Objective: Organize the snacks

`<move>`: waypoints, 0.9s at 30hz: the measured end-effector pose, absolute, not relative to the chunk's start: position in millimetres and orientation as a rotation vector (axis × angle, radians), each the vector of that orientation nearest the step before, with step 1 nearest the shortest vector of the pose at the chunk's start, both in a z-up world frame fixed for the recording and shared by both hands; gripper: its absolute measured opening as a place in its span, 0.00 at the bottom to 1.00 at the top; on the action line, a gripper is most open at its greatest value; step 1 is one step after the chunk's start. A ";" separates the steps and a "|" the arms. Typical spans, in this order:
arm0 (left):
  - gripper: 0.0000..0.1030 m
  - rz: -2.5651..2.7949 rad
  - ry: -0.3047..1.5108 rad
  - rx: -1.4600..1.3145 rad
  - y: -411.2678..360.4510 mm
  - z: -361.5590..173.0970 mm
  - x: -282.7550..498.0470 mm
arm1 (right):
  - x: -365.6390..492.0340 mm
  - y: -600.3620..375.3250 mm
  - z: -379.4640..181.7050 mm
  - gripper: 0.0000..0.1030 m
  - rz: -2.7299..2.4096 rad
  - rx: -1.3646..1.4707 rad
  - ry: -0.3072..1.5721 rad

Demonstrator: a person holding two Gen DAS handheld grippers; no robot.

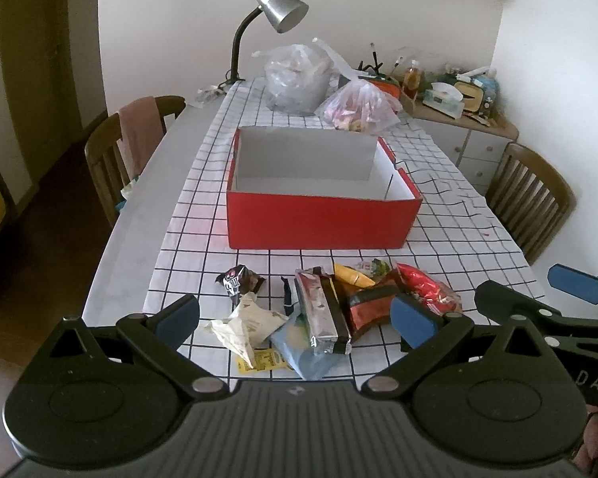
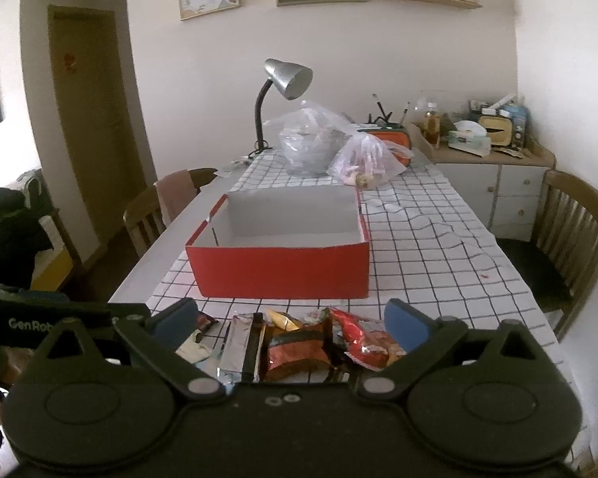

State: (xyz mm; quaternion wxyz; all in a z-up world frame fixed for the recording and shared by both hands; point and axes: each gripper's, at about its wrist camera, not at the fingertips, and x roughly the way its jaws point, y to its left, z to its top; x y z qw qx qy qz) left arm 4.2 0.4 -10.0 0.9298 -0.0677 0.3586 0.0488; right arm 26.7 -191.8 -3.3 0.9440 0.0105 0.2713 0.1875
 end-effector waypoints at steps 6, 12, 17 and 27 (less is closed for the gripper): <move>1.00 0.114 0.800 -0.180 9.2 -26.5 24.2 | 53.5 -199.1 -19.2 0.97 0.378 0.030 0.624; 0.99 0.127 0.905 -0.224 15.3 -53.7 45.2 | 82.0 -209.2 -49.6 0.97 0.382 0.020 0.729; 0.98 0.149 0.889 -0.223 25.9 -62.9 56.0 | 103.4 -220.0 -71.7 0.94 0.371 0.014 0.784; 0.95 0.107 0.946 -0.176 40.7 -89.6 89.2 | 155.1 -225.3 -103.8 0.89 0.352 0.006 0.862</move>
